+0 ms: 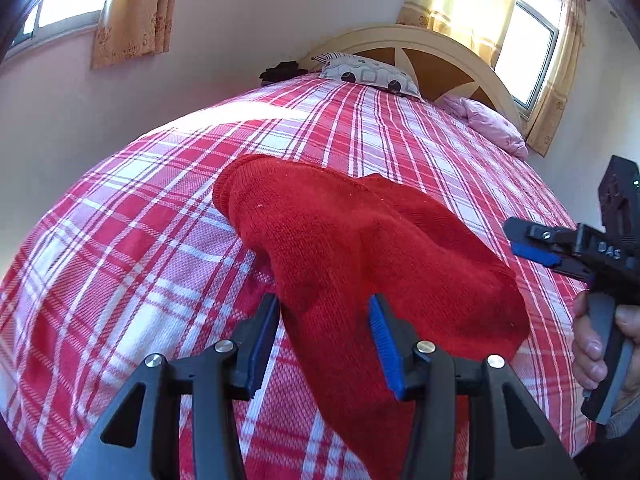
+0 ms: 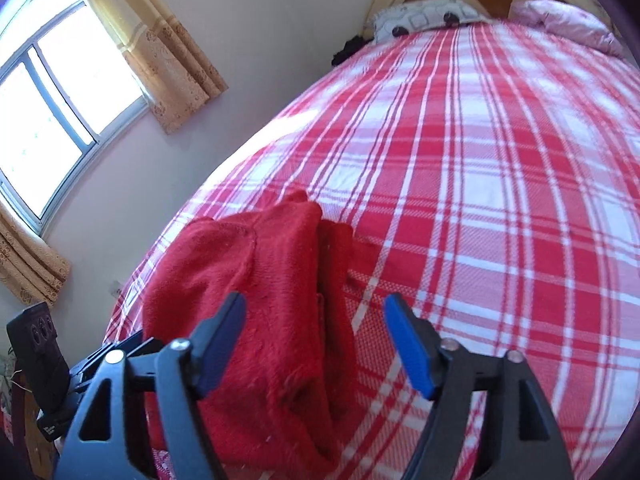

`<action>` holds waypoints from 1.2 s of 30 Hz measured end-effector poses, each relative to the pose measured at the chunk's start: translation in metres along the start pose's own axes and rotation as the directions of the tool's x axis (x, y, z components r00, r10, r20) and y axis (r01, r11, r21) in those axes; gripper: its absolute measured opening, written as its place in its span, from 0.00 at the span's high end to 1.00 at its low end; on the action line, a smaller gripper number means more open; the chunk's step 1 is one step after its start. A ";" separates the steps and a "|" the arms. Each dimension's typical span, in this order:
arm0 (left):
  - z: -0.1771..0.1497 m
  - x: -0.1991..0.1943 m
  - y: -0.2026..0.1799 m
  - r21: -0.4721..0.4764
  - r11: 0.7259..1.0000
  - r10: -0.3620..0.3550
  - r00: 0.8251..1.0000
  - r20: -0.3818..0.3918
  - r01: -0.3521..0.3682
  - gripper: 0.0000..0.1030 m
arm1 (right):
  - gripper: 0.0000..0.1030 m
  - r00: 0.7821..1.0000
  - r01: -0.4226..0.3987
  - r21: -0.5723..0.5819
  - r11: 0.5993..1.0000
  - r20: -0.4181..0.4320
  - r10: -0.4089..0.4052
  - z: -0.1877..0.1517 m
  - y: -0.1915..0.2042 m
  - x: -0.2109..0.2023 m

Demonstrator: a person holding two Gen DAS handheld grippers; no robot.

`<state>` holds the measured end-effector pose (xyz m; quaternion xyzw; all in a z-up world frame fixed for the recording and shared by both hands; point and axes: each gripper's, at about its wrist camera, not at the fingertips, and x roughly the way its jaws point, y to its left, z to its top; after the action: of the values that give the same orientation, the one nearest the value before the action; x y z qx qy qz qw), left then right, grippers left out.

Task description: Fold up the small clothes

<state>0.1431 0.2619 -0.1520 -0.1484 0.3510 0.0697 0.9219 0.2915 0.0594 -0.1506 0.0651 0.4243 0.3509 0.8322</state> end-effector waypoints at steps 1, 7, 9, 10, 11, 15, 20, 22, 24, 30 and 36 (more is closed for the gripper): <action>-0.001 -0.006 -0.003 0.005 1.000 0.004 1.000 0.005 -0.004 0.53 | 0.20 1.000 0.007 -0.001 1.000 0.016 -0.007 -0.003 0.004 -0.008; 0.007 -0.045 -0.016 0.018 0.999 0.034 0.990 0.134 -0.037 0.24 | 0.05 0.986 0.093 -0.045 0.995 0.144 -0.086 -0.019 0.038 -0.063; 0.013 -0.060 -0.018 0.015 0.999 0.032 0.982 0.186 -0.035 0.24 | 0.03 0.978 0.115 -0.061 0.991 0.179 -0.103 -0.023 0.049 -0.081; 0.015 -0.064 -0.019 0.015 1.000 0.023 0.981 0.194 -0.027 0.24 | 0.02 0.972 0.130 -0.071 0.989 0.204 -0.113 -0.025 0.056 -0.093; 0.018 -0.071 -0.019 0.011 1.000 0.018 0.979 0.202 -0.020 0.24 | 0.02 0.968 0.142 -0.079 0.987 0.221 -0.122 -0.025 0.060 -0.099; 0.023 -0.095 -0.024 0.023 0.999 0.020 0.962 0.273 -0.027 0.24 | 0.00 0.944 0.203 -0.103 0.974 0.284 -0.167 -0.027 0.076 -0.125; 0.025 -0.118 -0.037 0.087 0.993 0.043 0.937 0.346 -0.078 0.24 | 0.00 0.919 0.253 -0.147 0.956 0.345 -0.190 -0.033 0.093 -0.143; 0.026 -0.122 -0.038 0.087 0.993 0.039 0.934 0.354 -0.074 0.24 | 0.00 0.907 0.273 -0.167 0.947 0.371 -0.196 -0.037 0.099 -0.148; 0.027 -0.124 -0.039 0.084 0.994 0.032 0.933 0.357 -0.067 0.24 | 0.00 0.896 0.287 -0.173 0.942 0.395 -0.200 -0.042 0.104 -0.154; 0.025 -0.127 -0.044 0.095 0.993 0.034 0.929 0.367 -0.074 0.24 | 0.00 0.883 0.316 -0.188 0.930 0.416 -0.216 -0.052 0.109 -0.160; 0.019 -0.129 -0.049 0.095 0.993 0.036 0.929 0.368 -0.076 0.24 | 0.00 0.872 0.320 -0.192 0.928 0.442 -0.209 -0.059 0.113 -0.169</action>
<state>0.0703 0.2183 -0.0413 -0.0729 0.1806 0.1033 0.9754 0.1205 0.0238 -0.0304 -0.0306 0.1935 0.2632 0.9446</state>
